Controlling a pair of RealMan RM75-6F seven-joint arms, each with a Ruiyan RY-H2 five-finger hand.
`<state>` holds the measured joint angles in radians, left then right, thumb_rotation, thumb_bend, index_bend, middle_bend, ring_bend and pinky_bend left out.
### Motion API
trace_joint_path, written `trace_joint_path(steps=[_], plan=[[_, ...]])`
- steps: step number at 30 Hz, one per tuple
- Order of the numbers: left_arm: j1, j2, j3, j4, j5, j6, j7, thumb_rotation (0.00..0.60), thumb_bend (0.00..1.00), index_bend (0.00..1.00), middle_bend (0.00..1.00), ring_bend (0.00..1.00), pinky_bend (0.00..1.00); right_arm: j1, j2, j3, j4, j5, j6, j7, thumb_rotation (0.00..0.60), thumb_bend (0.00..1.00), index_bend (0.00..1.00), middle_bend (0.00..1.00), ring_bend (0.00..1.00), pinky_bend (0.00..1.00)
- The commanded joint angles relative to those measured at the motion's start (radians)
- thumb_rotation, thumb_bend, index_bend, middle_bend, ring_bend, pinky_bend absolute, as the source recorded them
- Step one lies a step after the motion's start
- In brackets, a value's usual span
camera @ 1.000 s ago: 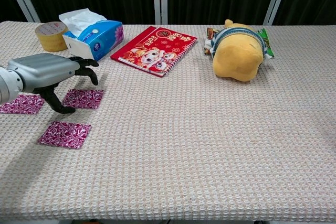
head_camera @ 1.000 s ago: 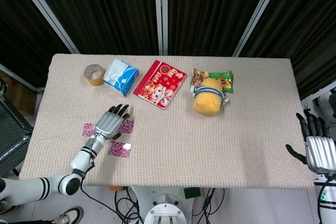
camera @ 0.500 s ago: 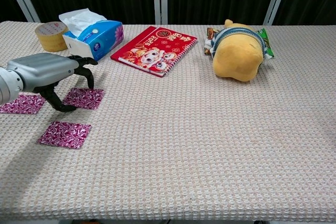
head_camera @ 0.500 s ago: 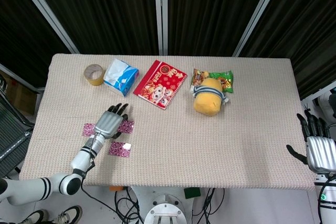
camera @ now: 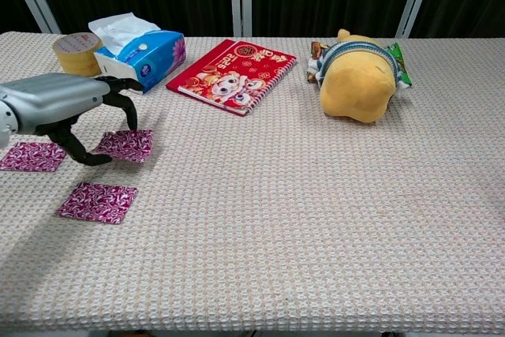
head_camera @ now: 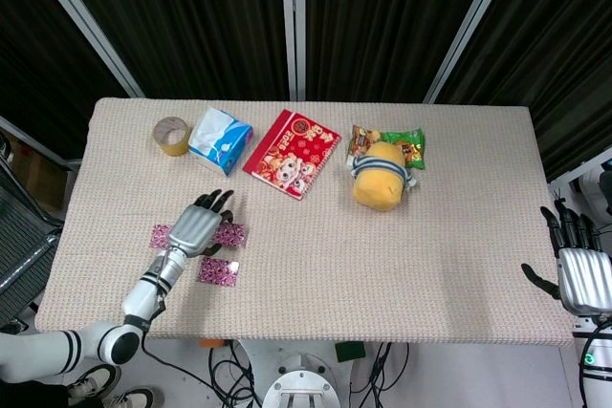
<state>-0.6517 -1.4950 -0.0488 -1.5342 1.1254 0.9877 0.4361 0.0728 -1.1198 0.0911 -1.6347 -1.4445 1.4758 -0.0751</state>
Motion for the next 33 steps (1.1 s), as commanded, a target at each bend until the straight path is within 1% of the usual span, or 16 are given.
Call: trace_joint_path(steps=[1, 6, 10, 16, 20, 26, 33], plan=[[0.042, 0.069, 0.036, -0.080, 0.060, 0.050, -0.022, 0.600, 0.25, 0.38, 0.02, 0.00, 0.14, 0.001, -0.001, -0.001, 0.000, -0.001, -0.002, 0.000, 0.600, 0.47, 0.00, 0.00, 0.00, 0.00], [0.100, 0.129, 0.105, -0.143, 0.132, 0.104, -0.022, 0.600, 0.25, 0.38, 0.03, 0.00, 0.14, 0.003, -0.006, -0.004, 0.005, -0.005, -0.005, -0.001, 0.600, 0.47, 0.00, 0.00, 0.00, 0.00], [0.136, 0.138, 0.140, -0.156, 0.152, 0.126, -0.009, 0.600, 0.25, 0.38, 0.03, 0.00, 0.14, 0.004, -0.007, -0.003, 0.000, -0.013, 0.001, -0.002, 0.600, 0.47, 0.00, 0.00, 0.00, 0.00], [0.171, 0.121, 0.163, -0.146, 0.197, 0.151, -0.011, 0.600, 0.25, 0.38, 0.04, 0.00, 0.14, 0.001, -0.001, -0.005, -0.013, -0.021, 0.010, -0.011, 0.600, 0.47, 0.00, 0.00, 0.00, 0.00], [0.181, 0.111, 0.159, -0.143, 0.213, 0.155, -0.021, 0.600, 0.25, 0.38, 0.04, 0.00, 0.14, 0.000, 0.001, -0.007, -0.019, -0.026, 0.013, -0.015, 0.600, 0.47, 0.00, 0.00, 0.00, 0.00], [0.177, 0.092, 0.136, -0.160, 0.173, 0.114, -0.022, 0.600, 0.25, 0.38, 0.04, 0.00, 0.14, -0.003, -0.001, -0.010, -0.016, -0.024, 0.012, -0.006, 0.600, 0.47, 0.00, 0.00, 0.00, 0.00], [0.167, 0.056, 0.113, -0.155, 0.154, 0.095, 0.018, 0.600, 0.25, 0.38, 0.04, 0.00, 0.14, -0.005, -0.002, -0.011, 0.001, -0.019, 0.008, 0.012, 0.600, 0.47, 0.00, 0.00, 0.00, 0.00]])
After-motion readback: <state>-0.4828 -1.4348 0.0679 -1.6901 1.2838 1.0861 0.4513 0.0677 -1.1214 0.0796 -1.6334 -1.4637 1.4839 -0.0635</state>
